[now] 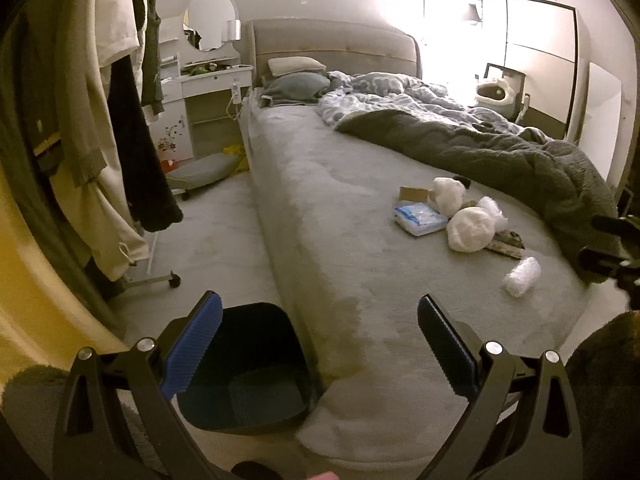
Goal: Collect trash
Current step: 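Move the left tool to the bubble-wrap roll and close on it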
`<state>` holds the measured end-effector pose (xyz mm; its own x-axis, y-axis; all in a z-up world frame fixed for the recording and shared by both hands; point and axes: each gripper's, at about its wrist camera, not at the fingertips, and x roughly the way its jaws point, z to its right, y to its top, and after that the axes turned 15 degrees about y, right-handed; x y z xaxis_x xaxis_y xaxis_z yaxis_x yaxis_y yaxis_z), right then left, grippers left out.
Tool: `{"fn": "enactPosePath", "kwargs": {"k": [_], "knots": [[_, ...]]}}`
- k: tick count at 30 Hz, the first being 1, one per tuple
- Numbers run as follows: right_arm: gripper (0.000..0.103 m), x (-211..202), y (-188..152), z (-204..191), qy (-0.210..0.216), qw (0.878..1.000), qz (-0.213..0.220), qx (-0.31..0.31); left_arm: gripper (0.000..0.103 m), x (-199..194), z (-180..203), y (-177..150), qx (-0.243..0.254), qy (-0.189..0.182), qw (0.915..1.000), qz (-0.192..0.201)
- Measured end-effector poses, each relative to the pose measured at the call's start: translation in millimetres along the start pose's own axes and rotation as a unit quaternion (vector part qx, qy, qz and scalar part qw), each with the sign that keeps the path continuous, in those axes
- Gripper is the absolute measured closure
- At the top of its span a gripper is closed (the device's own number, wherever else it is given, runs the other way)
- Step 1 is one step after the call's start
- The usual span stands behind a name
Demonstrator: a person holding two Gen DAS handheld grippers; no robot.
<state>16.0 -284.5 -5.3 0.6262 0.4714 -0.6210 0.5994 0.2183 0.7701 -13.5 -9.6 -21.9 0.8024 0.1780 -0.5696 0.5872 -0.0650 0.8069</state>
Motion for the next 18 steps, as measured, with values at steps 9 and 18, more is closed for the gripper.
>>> {"fn": "enactPosePath", "kwargs": {"k": [9, 18], "knots": [[0.003, -2.5, 15.4, 21.7, 0.012, 1.0, 0.016, 0.017, 0.004, -10.8, 17.3, 22.2, 0.0, -0.056, 0.9985, 0.0], [0.02, 11.3, 24.5, 60.7, 0.019, 0.999, 0.009, 0.045, 0.007, -18.7, 63.8, 24.6, 0.047, -0.126, 0.9909, 0.006]]}}
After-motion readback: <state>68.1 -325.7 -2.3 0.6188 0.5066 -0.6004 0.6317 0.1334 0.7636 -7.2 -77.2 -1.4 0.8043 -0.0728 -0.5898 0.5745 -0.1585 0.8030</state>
